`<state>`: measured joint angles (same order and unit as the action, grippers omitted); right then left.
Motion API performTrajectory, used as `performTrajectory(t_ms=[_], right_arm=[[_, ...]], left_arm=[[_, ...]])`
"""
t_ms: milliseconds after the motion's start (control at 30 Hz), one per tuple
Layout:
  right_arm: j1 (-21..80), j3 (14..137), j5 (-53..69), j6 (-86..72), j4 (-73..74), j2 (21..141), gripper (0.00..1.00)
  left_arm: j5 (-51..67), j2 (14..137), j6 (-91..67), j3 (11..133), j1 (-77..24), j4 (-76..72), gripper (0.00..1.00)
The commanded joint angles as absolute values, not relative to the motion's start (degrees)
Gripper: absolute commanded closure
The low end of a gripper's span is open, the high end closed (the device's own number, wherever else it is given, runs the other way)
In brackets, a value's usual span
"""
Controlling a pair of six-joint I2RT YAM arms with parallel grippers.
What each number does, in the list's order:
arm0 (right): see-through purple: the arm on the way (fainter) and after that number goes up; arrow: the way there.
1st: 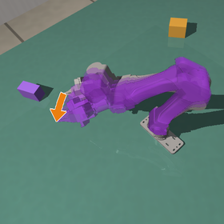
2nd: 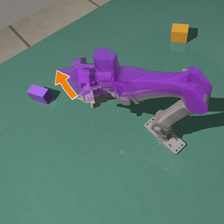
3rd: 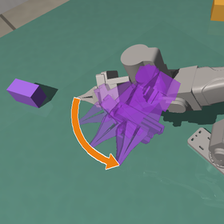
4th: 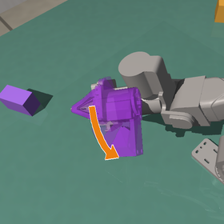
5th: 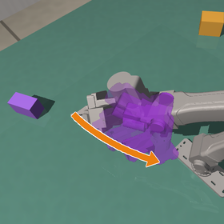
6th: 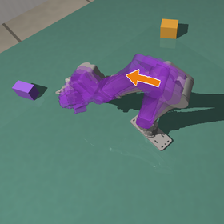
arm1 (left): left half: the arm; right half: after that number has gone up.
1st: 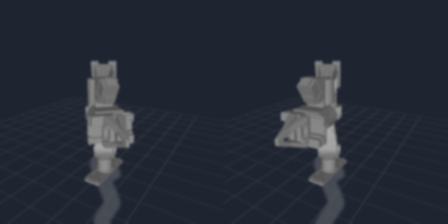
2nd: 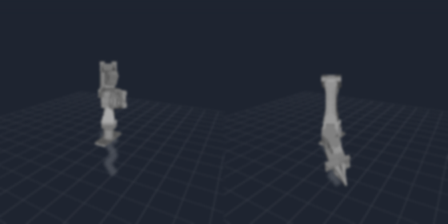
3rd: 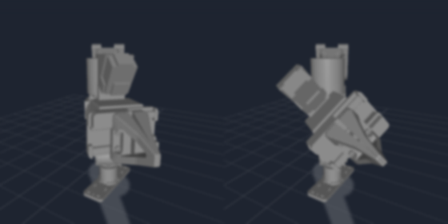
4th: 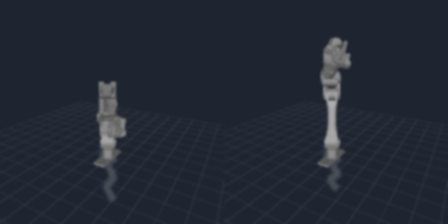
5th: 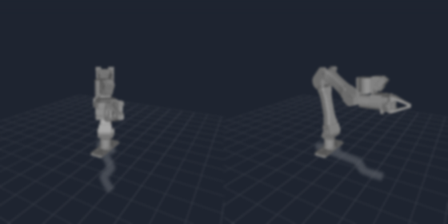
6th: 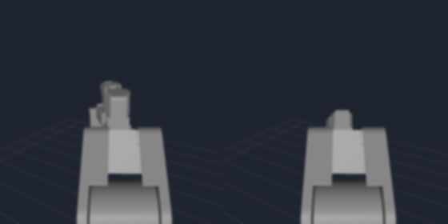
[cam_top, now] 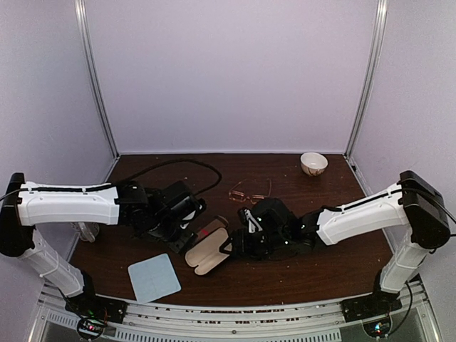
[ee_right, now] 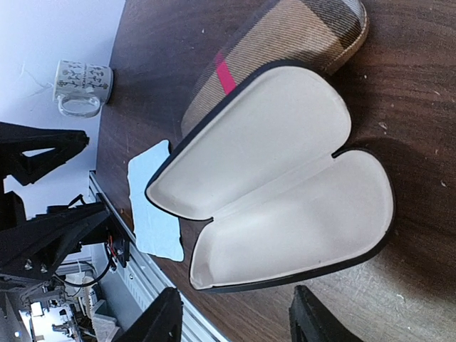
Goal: Organize the sunglasses
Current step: Adjust the opened sunglasses case at the center of the board.
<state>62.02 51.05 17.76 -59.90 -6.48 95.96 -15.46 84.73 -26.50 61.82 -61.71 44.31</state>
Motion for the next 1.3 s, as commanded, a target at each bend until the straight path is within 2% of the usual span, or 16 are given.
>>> performTrajectory(t_ms=[0, 367, 1067, 1267], right_arm=[[62.35, 52.94, 17.05, -61.31, -4.50, 98.06, 0.48], [61.97, 53.55, 18.27, -62.43, -5.27, 102.55, 0.56], [57.95, 49.34, 20.30, -64.18, -12.21, 105.78, 0.83], [56.92, 48.07, 20.02, -64.41, -13.44, 105.91, 0.85]], left_arm=[[-16.86, 82.28, -26.11, 60.00, -61.09, 41.60, 0.41], [-16.61, 80.95, -26.10, 56.93, -60.57, 39.35, 0.42], [-15.91, 84.16, -23.67, 58.19, -58.42, 37.37, 0.43], [-15.86, 84.88, -23.03, 59.06, -57.67, 37.25, 0.43]])
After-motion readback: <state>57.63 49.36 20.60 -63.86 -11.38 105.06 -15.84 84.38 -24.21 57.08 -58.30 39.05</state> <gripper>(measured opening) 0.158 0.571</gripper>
